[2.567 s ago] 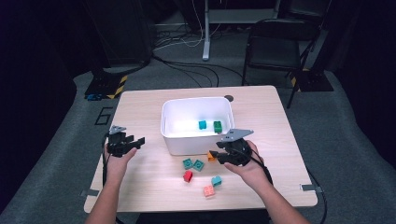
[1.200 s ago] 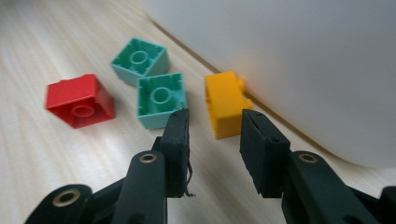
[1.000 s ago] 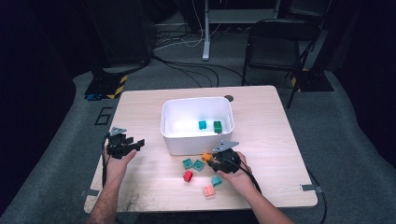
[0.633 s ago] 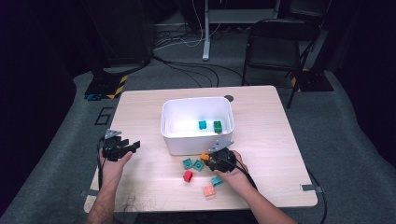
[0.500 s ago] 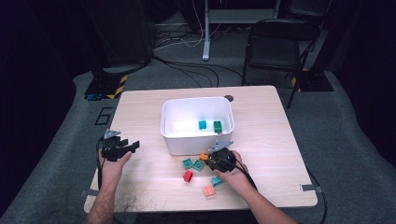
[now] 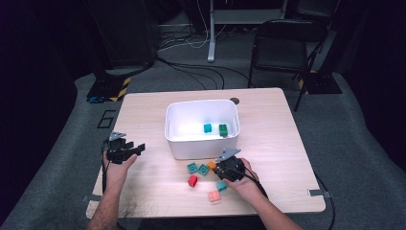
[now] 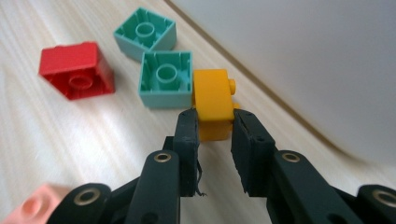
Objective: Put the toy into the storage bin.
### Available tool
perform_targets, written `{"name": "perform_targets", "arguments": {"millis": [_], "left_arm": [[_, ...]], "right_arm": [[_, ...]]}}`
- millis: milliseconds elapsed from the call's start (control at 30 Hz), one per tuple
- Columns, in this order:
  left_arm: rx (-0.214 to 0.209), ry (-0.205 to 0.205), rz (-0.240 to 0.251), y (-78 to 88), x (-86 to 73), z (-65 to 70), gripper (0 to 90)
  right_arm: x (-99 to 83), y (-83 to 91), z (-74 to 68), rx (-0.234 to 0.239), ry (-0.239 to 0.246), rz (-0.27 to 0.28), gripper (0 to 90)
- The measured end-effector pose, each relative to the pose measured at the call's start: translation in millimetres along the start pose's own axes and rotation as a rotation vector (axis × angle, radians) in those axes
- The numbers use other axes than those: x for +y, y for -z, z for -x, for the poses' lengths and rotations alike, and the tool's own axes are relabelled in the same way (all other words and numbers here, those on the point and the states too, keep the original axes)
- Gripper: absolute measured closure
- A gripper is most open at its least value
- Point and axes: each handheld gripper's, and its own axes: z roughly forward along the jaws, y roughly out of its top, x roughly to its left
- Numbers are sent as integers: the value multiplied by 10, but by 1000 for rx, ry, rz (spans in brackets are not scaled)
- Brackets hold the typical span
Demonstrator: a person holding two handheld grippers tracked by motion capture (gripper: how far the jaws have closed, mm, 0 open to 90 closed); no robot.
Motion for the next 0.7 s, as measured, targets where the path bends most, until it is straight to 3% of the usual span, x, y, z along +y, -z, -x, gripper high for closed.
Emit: {"name": "perform_targets", "arguments": {"millis": [100, 167, 333, 467, 600, 700], "left_arm": [[-6, -2, -2, -37, 19, 6, 416], [-11, -3, -4, -52, 30, 18, 416], [-11, -10, -6, -82, 39, 23, 416], [-10, -9, -6, -71, 35, 33, 416], [-6, -7, -7, -51, 28, 19, 416], [-6, -10, -5, -52, 27, 20, 416]], "right_arm": [[-62, 59, 2, 13, -3, -12, 711], [-102, 70, -7, 10, -17, -9, 613], [-107, 5, 0, 4, -25, 0, 563], [-82, -48, 7, 1, -15, -4, 561], [-59, -89, 26, 24, 3, -10, 652], [-40, -69, 8, 34, -10, -14, 669]]}}
